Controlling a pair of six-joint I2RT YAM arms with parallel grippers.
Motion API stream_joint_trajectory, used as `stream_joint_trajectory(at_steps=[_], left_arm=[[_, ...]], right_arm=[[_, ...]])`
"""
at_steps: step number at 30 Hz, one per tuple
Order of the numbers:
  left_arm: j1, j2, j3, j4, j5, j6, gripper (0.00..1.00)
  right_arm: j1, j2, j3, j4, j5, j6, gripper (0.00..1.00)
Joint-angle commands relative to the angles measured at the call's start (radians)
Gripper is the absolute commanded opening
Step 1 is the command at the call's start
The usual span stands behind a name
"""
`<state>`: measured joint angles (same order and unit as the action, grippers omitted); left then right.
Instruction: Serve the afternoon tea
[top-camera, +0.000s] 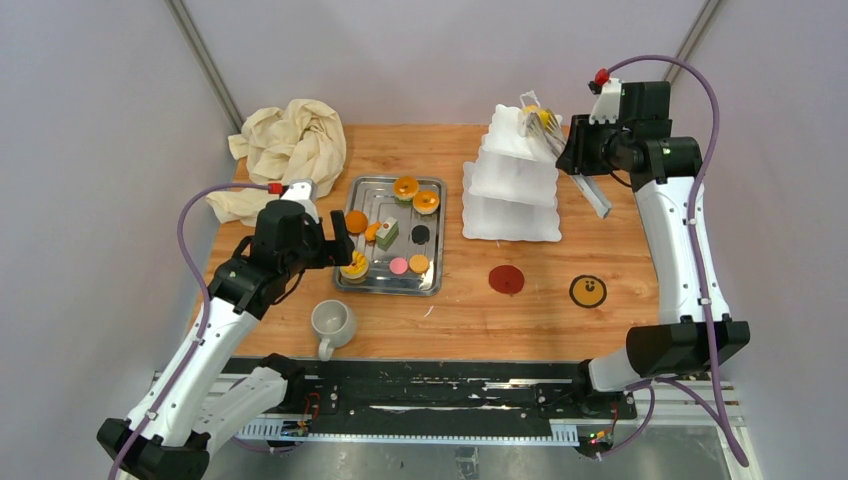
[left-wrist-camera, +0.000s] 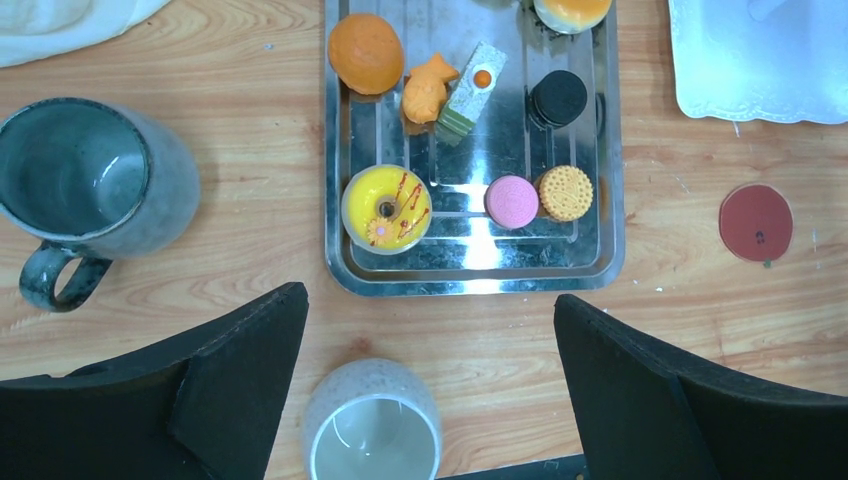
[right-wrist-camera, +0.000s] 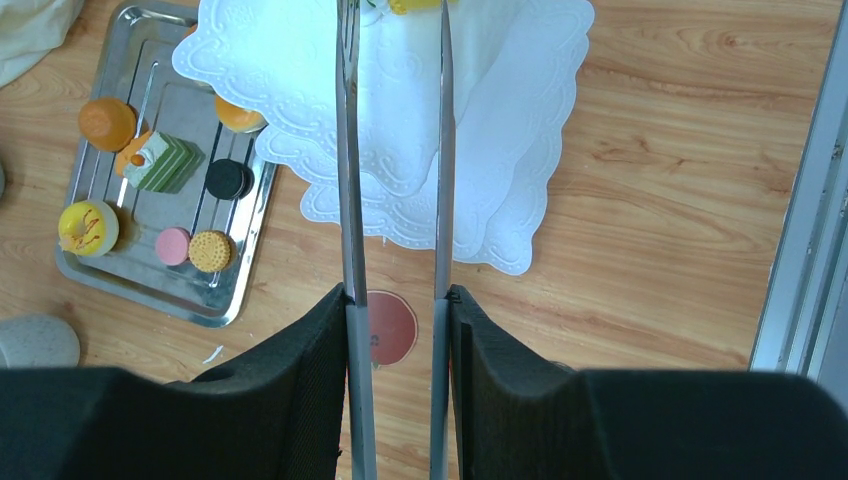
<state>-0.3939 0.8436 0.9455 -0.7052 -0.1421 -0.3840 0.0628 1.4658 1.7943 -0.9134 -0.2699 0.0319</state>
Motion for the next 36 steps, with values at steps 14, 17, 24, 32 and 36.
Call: stream_joint_trajectory(at_steps=[14,17,24,32,36], left_arm=[[0.007,-0.023,-0.008,-0.001,-0.010,0.015,0.98],[0.007,-0.023,-0.008,0.006,-0.002,0.010,0.98],[0.006,-0.014,-0.004,0.011,0.011,0.005,0.98],[0.007,0.002,0.001,0.021,0.031,0.006,0.98],[0.007,0.010,0.009,0.025,0.035,0.009,0.98]], right_arm=[[-0.015,-0.014,0.002,0.023,0.041,-0.004,0.53],[-0.015,-0.034,0.000,0.023,0.042,-0.003,0.55],[-0.015,-0.122,-0.012,0.004,0.058,-0.003,0.52],[-0.014,-0.279,-0.142,-0.022,0.013,0.015,0.43],[-0.012,-0.400,-0.230,-0.045,-0.088,0.034,0.33]])
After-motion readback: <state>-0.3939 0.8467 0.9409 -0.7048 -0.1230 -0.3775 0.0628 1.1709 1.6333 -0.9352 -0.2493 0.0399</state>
